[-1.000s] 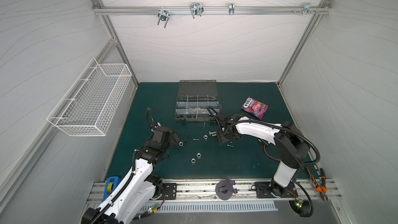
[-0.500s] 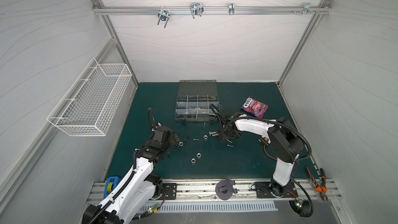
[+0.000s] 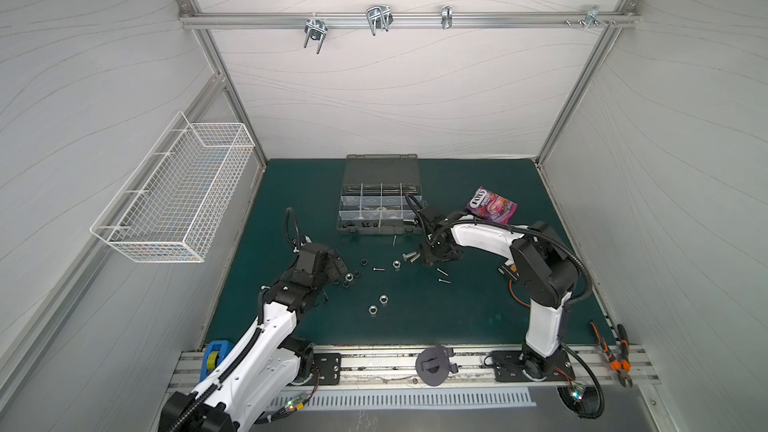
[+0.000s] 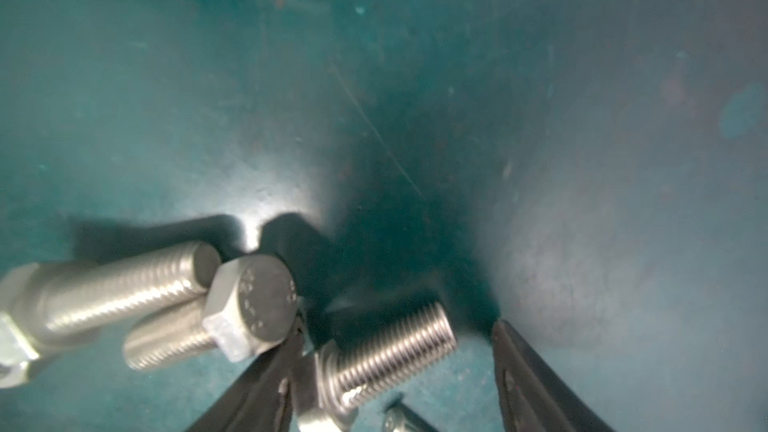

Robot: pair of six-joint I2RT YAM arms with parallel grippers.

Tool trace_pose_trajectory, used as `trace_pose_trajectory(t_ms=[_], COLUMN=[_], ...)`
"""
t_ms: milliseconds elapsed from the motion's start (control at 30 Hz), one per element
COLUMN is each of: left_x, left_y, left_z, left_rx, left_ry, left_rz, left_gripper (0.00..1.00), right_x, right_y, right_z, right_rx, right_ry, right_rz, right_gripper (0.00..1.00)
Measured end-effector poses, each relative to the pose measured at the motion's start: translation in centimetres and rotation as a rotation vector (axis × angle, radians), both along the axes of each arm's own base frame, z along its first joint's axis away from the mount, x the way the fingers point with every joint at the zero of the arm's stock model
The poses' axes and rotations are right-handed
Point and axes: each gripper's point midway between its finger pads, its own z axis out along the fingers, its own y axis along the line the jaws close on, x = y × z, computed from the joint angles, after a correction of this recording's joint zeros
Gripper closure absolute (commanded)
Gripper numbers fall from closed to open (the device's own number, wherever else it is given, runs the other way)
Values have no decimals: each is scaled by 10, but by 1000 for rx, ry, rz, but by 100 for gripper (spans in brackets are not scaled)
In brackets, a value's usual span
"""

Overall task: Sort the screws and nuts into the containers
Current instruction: 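Move the right gripper back down to the remaining silver bolts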

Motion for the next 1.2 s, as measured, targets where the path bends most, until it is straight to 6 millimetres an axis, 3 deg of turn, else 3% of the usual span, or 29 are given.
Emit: trace_pose_trajectory(t_ms=[467,1200], left_x=[0,1], left_y=[0,-1], left_z=[0,-1], left_rx=[-1,-2], left_ry=[-2,3], left_rz=[0,-3], left_gripper=[1,1], right_x=[0,-5], right_y=[2,17], right_z=[-1,0], right_rx=[7,17], right_ry=[2,-4], right_rz=[13,225], right_gripper=[33,36])
